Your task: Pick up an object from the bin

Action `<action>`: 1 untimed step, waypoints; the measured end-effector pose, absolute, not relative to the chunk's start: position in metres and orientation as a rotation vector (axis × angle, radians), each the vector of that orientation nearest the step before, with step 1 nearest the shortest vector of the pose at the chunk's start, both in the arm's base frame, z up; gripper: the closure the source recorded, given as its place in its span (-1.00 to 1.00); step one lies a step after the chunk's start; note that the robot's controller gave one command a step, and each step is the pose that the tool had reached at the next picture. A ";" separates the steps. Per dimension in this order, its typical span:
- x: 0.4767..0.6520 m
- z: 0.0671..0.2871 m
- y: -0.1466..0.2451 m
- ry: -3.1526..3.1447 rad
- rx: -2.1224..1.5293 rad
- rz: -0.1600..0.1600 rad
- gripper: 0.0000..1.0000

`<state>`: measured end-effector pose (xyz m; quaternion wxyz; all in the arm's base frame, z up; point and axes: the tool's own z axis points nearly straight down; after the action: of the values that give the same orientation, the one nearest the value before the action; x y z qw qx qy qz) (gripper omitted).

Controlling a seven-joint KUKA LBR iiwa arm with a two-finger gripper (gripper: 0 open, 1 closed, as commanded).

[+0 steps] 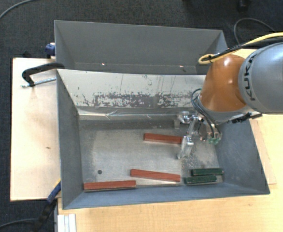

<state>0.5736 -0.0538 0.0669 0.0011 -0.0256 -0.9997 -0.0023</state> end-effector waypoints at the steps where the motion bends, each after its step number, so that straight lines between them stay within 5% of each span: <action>1: 0.574 0.071 -0.058 -3.141 -0.088 -0.001 1.00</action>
Offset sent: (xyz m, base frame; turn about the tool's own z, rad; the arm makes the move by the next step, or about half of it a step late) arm 0.0000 0.0000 0.0000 0.0000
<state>0.5735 -0.0585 0.0708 -0.0005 -0.0279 -0.9996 -0.0004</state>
